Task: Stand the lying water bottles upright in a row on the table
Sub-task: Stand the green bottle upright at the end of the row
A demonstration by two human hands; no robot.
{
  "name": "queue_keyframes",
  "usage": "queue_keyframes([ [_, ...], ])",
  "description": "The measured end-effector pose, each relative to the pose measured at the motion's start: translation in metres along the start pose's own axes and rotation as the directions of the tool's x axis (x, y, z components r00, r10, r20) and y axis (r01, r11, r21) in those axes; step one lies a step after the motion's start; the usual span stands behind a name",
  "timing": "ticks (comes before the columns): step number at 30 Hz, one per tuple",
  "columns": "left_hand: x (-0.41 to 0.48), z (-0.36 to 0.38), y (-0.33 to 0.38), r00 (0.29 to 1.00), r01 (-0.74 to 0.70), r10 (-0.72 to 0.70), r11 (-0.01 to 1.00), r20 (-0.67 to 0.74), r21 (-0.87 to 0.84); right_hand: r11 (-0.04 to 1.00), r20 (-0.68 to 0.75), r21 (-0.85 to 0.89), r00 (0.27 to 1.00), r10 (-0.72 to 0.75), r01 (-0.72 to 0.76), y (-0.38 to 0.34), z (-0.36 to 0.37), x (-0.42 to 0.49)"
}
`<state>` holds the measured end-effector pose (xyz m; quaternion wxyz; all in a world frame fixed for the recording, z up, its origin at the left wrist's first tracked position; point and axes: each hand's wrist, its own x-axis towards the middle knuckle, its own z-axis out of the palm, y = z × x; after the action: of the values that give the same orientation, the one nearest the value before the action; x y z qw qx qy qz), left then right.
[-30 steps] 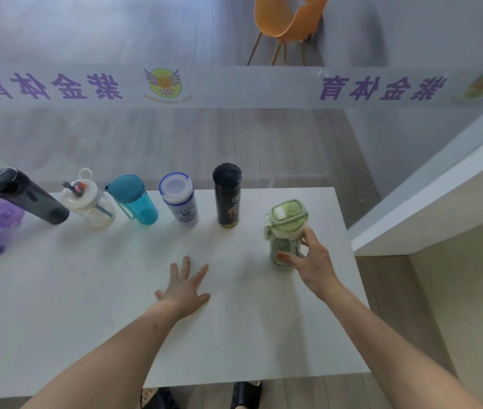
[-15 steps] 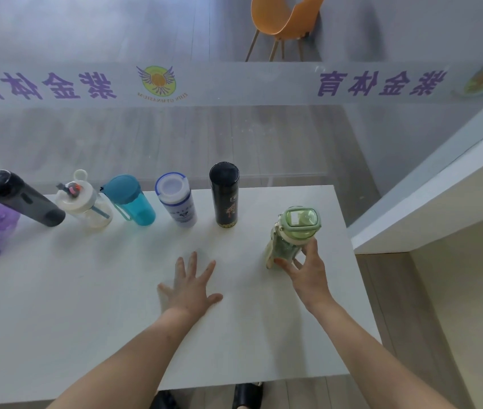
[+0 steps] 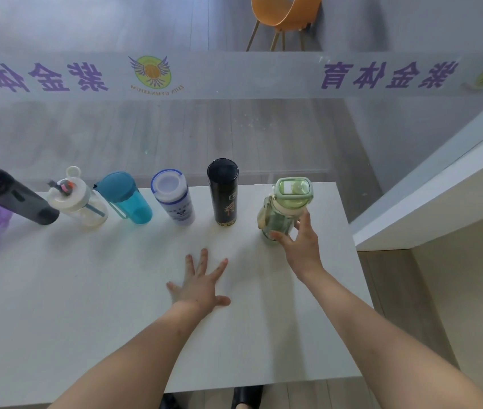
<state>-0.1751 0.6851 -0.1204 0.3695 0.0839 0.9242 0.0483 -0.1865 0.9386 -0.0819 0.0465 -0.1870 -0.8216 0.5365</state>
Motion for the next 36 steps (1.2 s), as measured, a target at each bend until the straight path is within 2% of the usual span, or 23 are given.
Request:
queue_keyframes([
  [15,0.000,0.001,0.000,1.000,-0.001,0.001,1.000,-0.012,0.002,1.000,-0.005,-0.013,1.000,-0.025,0.025,-0.015,0.016,0.051],
  [36,0.001,0.002,-0.001,1.000,0.003,-0.003,1.000,-0.013,0.012,1.000,0.010,-0.025,1.000,-0.007,0.007,-0.016,0.017,0.058],
])
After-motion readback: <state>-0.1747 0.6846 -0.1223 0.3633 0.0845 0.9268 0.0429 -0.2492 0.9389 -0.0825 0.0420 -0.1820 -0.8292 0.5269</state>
